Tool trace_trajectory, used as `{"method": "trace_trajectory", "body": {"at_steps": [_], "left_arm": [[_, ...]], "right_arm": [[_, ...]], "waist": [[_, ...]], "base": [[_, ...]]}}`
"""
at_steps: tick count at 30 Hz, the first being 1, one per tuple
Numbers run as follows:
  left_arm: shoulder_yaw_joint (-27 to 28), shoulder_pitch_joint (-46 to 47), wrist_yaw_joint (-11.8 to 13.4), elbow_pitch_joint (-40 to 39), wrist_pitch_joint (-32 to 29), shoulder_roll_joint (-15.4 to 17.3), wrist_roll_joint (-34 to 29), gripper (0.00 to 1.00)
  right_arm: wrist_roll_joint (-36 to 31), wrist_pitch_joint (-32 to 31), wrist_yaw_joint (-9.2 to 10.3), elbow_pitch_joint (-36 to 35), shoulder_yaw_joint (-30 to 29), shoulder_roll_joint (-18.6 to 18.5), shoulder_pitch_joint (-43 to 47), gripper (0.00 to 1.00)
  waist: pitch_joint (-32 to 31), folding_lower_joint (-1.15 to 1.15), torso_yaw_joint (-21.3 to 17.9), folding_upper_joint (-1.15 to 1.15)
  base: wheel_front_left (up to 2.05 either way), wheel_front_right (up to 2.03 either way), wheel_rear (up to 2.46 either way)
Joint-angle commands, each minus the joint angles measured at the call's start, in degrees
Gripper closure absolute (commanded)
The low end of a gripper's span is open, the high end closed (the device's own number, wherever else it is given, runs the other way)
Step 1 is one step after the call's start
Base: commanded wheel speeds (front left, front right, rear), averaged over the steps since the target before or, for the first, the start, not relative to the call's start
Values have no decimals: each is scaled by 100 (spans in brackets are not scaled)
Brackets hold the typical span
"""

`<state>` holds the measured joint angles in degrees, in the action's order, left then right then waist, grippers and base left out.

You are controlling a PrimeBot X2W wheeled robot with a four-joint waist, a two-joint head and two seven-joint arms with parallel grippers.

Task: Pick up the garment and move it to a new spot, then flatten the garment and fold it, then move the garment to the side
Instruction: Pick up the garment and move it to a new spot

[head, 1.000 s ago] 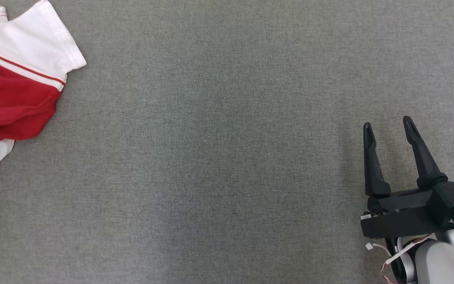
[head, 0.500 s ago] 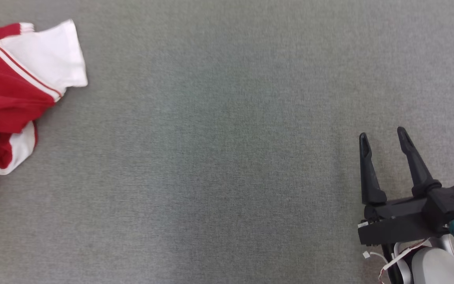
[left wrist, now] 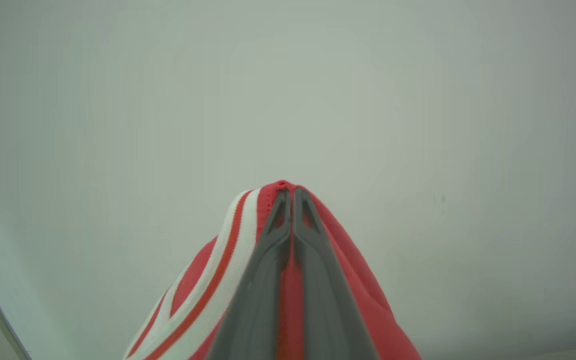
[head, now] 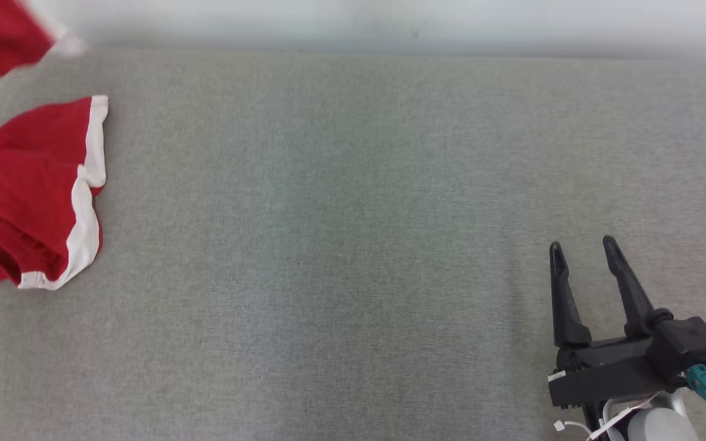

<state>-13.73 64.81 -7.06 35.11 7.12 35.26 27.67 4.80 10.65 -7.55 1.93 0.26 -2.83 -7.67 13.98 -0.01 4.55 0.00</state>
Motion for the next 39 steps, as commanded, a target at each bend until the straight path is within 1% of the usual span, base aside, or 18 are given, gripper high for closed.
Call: {"method": "trace_trajectory", "body": {"at_steps": [1,7,10,15,18,21,24,28,32,36,39], "left_arm": [[-52,96,25,-213,-79,-77,-47,100],[-425,265,190,-1406,-669,-407,-155,100],[-654,243,247,-1841,-878,-674,-194,100],[-1068,34,260,-2283,-1076,-1051,-195,100],[-1261,-194,319,-2461,-1116,-1294,-130,100],[-1447,-495,405,-2593,-1119,-1532,-89,100],[-1566,-861,480,-2585,-1078,-1707,10,100],[-1701,-1403,594,-2442,-994,-1788,65,100],[-1740,-2038,715,-2140,-764,-1840,197,100],[-1825,-2648,737,-1622,-567,-1880,294,100],[-1933,-2982,654,-1214,-415,-1979,364,100]], "right_arm": [[73,55,12,40,5,-10,78,0],[289,203,12,294,100,-9,62,0],[388,257,12,400,121,-8,50,0],[475,336,12,544,167,-9,73,0],[498,359,12,602,179,-9,99,0],[500,389,12,635,135,-8,122,0],[509,405,12,640,145,-8,127,0],[525,411,12,634,166,-7,90,0],[522,429,12,644,161,-7,69,0],[508,440,12,692,171,-9,41,0],[474,445,12,745,177,-8,7,0]], "waist": [[-198,1,-163,0],[-341,1,-611,0],[-393,1,-907,0],[-472,1,-1444,0],[-497,1,-1726,0],[-480,1,-1918,0],[-429,1,-2053,0],[-334,1,-2185,0],[-253,1,-2228,0],[-215,1,-2228,0],[-237,1,-2182,0]], "base": [[0,0,0],[0,0,0],[0,0,0],[0,0,0],[0,0,0],[0,0,0],[0,0,0],[0,0,0],[0,0,0],[0,0,0],[0,0,0]]}}
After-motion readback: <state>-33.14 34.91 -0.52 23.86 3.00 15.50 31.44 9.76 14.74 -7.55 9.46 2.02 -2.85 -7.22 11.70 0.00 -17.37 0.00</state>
